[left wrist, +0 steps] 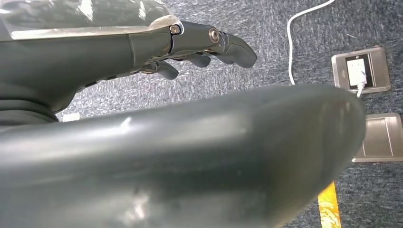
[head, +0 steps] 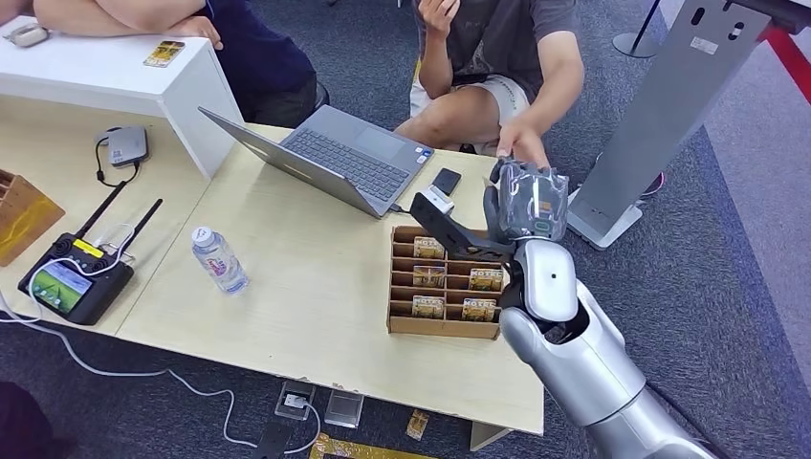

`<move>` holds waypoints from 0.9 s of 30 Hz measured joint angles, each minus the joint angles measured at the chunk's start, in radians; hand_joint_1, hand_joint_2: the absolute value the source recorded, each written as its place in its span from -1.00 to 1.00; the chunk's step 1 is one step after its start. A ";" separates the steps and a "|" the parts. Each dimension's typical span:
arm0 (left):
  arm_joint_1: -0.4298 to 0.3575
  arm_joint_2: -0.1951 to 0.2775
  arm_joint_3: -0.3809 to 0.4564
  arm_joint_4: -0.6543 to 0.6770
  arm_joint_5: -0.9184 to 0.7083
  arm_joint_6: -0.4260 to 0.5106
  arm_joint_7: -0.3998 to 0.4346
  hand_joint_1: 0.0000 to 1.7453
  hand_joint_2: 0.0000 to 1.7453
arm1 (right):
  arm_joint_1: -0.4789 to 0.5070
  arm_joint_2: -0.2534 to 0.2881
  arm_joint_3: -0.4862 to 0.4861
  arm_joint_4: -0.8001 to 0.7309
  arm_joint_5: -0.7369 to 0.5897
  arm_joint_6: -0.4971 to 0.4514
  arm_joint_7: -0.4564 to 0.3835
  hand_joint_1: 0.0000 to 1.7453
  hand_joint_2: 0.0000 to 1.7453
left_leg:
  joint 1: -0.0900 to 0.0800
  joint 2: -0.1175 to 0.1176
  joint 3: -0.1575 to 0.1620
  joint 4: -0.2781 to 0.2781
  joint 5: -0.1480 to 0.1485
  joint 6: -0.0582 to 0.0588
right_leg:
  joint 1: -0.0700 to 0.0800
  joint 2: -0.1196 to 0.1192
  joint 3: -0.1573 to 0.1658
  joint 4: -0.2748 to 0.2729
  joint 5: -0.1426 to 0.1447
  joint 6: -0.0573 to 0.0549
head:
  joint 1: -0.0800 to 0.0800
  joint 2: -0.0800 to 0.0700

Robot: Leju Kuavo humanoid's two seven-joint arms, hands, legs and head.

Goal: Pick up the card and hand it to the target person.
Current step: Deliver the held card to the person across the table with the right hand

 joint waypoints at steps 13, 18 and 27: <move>-0.001 0.000 -0.001 0.000 -0.011 -0.006 0.004 -1.00 -1.00 | -0.124 0.058 0.021 0.239 0.093 -0.125 -0.076 0.60 1.00 | 0.000 0.000 -0.001 0.000 0.000 0.000 | 0.000 0.000 -0.001 0.000 0.000 0.000 | -0.001 0.000; -0.001 0.000 -0.001 0.000 -0.013 -0.006 0.004 -1.00 -1.00 | -0.142 0.078 0.034 0.310 0.128 -0.123 -0.068 0.58 1.00 | 0.000 0.000 -0.002 0.000 0.000 0.000 | 0.000 0.000 -0.001 0.000 0.000 0.000 | 0.000 0.000; -0.001 0.000 -0.001 0.001 -0.013 -0.007 0.006 -1.00 -1.00 | -0.145 0.098 0.053 0.388 0.132 -0.103 -0.071 -1.00 1.00 | 0.000 0.000 -0.002 0.000 0.000 0.000 | 0.000 0.000 -0.002 0.000 0.000 0.000 | 0.000 0.000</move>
